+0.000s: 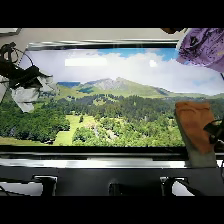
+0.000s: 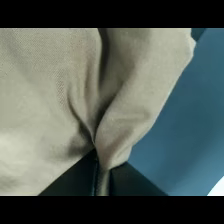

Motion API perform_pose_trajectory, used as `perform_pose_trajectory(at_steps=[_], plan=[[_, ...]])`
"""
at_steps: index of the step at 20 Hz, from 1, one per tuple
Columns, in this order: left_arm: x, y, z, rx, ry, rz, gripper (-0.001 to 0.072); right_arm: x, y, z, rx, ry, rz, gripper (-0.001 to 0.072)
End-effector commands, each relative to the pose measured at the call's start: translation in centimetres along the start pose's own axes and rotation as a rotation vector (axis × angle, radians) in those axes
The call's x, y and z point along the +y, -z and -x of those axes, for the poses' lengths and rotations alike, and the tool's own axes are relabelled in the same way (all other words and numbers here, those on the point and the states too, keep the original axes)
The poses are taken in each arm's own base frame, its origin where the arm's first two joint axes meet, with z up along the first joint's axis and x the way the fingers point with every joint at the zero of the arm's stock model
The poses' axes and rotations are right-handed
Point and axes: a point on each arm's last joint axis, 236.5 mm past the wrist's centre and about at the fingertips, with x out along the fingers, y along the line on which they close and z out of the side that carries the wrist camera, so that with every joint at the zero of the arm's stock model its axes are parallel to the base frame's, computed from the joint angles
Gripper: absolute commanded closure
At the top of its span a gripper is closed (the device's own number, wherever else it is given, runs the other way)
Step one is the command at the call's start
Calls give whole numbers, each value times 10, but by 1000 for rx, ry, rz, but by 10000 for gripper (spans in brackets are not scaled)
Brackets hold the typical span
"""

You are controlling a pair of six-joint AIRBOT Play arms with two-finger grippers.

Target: Fold the clothes and pants, and hang the long-sleeved shirts on hangers.

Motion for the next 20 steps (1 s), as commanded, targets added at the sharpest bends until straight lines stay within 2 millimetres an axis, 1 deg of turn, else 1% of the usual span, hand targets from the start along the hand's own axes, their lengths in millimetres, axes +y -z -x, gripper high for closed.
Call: perform_pose_trajectory(at_steps=[1,6,7,8,9,10,11,12,13,14,15,16,17,18,19,20], plan=[[0,0,0,-1,0,0,693,-12,9,-23,15,79,24,684],[0,0,0,-1,0,0,693,-17,15,-34,30,114,39,679],[0,0,0,-1,0,0,693,-18,17,-35,38,119,42,615],[0,0,0,-1,0,0,693,-19,18,-37,42,123,44,454],[0,0,0,-1,0,0,691,-18,17,-37,38,122,59,273],[0,0,0,-1,0,0,691,-17,13,-36,24,114,85,267],[0,0,0,-1,0,-1,691,-13,6,-30,-2,93,100,289],[0,0,0,0,0,-1,692,-2,-5,-18,-43,30,102,411],[-1,0,0,-2,0,-2,693,15,-16,-1,-96,-70,103,547],[-1,-1,0,-5,1,-6,693,43,-25,24,-159,-224,110,664],[-5,-3,-1,-16,5,-29,694,85,-30,61,-222,-451,147,683],[-11,-5,-1,-30,10,-68,695,128,-26,106,-288,-678,210,684],[-17,-5,-2,-43,4,-111,695,159,-14,142,-345,-816,294,684],[-23,-4,-4,-55,-13,-162,695,185,2,164,-384,-881,378,684],[-26,-2,-7,-69,-40,-203,695,210,26,177,-419,-904,480,684],[-30,4,-11,-81,-62,-234,695,233,55,184,-442,-904,594,684]])
